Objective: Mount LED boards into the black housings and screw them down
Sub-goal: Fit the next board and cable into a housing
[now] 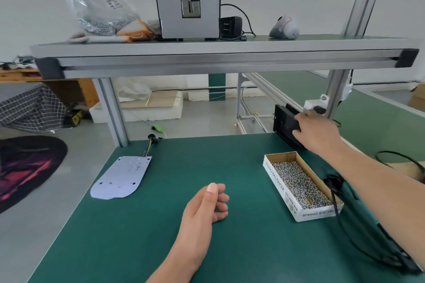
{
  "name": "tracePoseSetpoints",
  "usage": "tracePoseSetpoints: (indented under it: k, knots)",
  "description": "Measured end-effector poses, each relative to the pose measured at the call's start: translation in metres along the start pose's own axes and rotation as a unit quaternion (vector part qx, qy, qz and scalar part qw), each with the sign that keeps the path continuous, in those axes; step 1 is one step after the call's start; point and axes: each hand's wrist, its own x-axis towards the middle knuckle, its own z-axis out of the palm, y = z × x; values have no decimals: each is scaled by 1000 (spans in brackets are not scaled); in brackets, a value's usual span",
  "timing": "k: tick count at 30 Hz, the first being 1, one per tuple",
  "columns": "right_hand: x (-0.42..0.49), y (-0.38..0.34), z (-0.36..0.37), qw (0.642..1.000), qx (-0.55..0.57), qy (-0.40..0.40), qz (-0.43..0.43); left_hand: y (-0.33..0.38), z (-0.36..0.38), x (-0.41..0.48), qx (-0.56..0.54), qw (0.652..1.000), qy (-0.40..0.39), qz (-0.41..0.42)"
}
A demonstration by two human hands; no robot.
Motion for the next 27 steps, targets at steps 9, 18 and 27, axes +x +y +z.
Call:
tracePoseSetpoints:
  k: [9, 18, 27]
  knots:
    - [5, -4, 3, 1000, 12, -18, 21, -1, -2, 0, 6, 1000, 4, -1]
    - [-9, 5, 6, 998, 48, 0, 33, 2, -1, -1, 10, 1000, 3, -1]
    - [-13, -9, -15, 978, 156, 137, 26, 4, -1, -2, 10, 1000, 4, 3]
